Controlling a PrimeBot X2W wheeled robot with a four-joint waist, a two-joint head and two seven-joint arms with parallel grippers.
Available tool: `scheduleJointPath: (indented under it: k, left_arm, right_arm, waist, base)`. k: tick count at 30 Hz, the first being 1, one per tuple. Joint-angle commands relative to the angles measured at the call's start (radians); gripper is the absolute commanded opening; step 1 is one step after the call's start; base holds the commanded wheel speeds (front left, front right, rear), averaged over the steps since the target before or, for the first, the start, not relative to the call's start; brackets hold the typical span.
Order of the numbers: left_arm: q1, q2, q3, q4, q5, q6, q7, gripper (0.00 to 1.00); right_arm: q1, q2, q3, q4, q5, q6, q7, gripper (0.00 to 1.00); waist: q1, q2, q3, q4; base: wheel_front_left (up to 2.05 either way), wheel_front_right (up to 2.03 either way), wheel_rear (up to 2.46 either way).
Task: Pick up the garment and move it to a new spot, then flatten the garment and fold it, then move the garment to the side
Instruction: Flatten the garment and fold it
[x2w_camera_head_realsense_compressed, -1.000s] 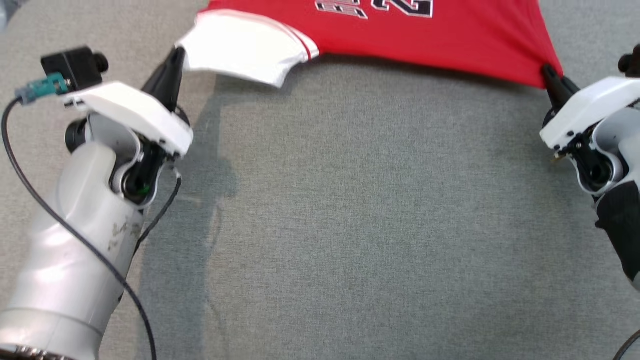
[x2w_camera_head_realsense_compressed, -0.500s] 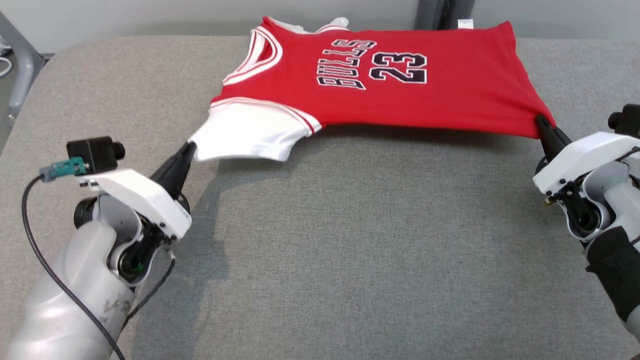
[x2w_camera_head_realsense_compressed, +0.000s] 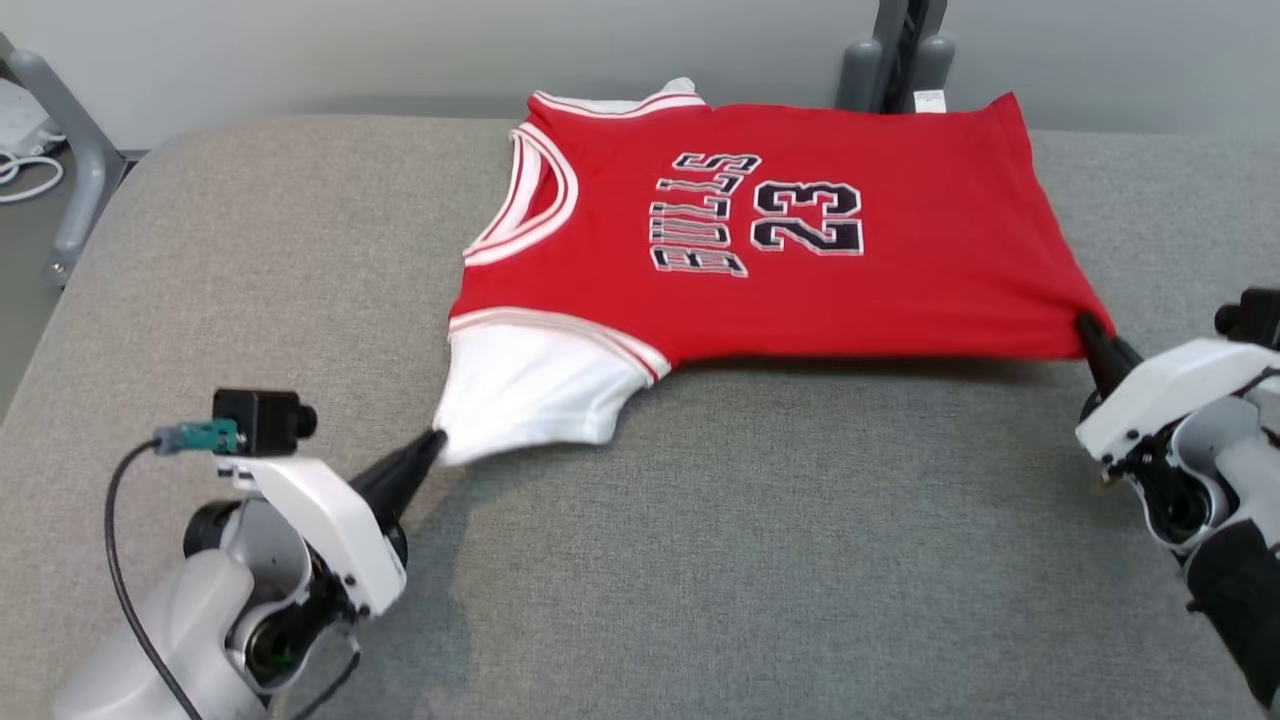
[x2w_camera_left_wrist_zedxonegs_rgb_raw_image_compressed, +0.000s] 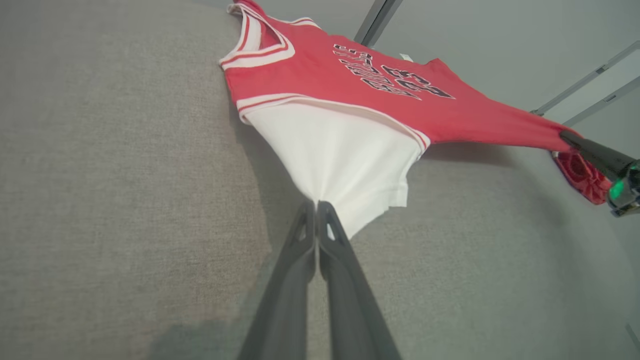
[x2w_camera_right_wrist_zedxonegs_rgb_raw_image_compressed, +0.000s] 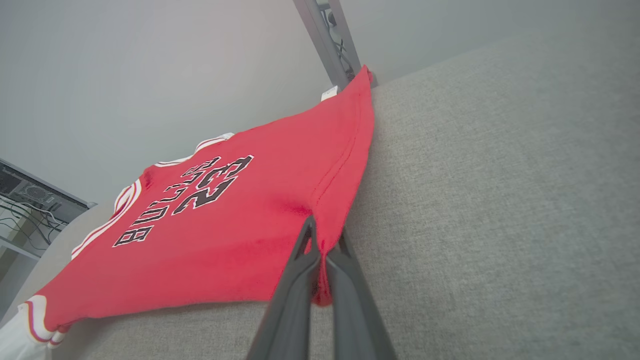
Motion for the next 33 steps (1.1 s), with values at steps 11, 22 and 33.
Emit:
scheduleJointPath:
  k: [11,22,33]
  left_arm:
    - [0.113,0.091,-0.084,-0.135,-0.056,0.0,0.102,0.0]
    - [0.216,0.187,-0.151,-0.312,-0.187,0.0,0.211,0.0]
    - [0.285,0.27,-0.214,-0.447,-0.285,0.0,0.303,0.0]
  right_arm:
    - [0.124,-0.043,0.059,-0.059,0.076,-0.001,0.089,0.0]
    - [0.233,-0.11,0.107,-0.174,0.159,-0.001,0.19,0.0]
    - [0.319,-0.165,0.144,-0.244,0.237,-0.001,0.333,0.0]
  waist:
    - [-0.0001,0.0,-0.063,-0.026]
    - [-0.0001,0.0,-0.111,-0.061]
    - [-0.0001,0.0,-0.17,-0.075]
  base:
    - [0.0,0.0,0.0]
    - [0.0,0.0,0.0]
    - [0.0,0.0,0.0]
